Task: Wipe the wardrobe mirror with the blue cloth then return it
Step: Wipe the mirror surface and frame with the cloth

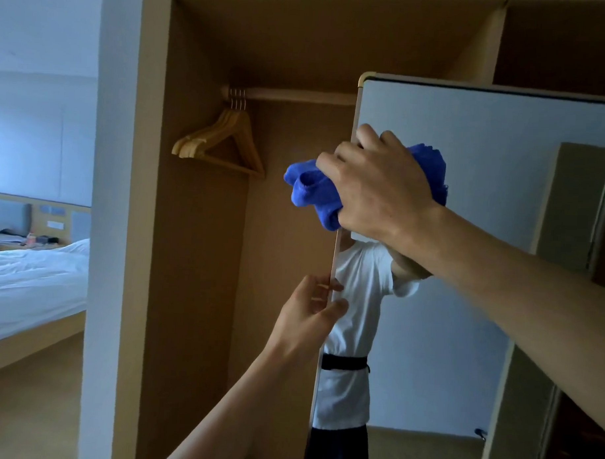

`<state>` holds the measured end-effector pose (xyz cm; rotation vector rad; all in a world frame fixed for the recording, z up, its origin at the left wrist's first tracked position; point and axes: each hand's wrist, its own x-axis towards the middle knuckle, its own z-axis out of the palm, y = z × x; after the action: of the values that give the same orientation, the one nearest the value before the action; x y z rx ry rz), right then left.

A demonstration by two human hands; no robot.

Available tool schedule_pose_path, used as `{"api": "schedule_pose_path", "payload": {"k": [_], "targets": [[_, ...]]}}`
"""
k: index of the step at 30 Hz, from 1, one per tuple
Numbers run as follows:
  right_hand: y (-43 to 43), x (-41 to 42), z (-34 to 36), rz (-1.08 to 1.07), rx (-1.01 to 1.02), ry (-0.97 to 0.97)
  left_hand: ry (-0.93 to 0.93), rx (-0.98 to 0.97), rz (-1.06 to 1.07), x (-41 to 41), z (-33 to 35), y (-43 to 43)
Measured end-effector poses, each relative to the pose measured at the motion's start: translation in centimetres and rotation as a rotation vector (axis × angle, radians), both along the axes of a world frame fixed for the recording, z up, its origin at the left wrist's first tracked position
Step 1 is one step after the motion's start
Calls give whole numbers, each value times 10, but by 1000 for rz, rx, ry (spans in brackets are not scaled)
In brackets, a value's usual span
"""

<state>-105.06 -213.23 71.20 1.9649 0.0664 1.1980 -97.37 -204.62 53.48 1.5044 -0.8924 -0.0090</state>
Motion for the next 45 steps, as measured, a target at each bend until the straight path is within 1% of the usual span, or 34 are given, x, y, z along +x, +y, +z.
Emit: {"api": "schedule_pose_path", "payload": {"k": [5,8,13,18,21,26,32,36,39,42,45], "targets": [[-1,-2,-51,2,-7,115,36,-13,-1,-2,-17,-2],[-3,-3,-65,-22,-22,164,51,-23,-18,-6,-23,-2],[0,-3,-41,-58,-17,153,42,-35,-21,-8,-31,-2],[4,-1,8,-61,44,40,28,-43,-38,-12,-44,1],[5,1,11,-36,62,17,38,-42,-39,-10,-50,-1],[1,0,-37,-2,26,93,84,-40,-28,-13,-60,-1],[-1,-5,-112,-1,85,203,154,-33,-22,-14,-78,-5],[0,-8,-135,-12,109,258,212,-17,-66,-10,-88,-4],[1,-11,-130,-36,92,252,269,4,-68,-8,-96,-1],[5,-11,-109,-83,59,235,330,44,-72,-7,-109,1],[10,-9,-83,-126,47,177,394,77,-83,-8,-132,-1]]}}
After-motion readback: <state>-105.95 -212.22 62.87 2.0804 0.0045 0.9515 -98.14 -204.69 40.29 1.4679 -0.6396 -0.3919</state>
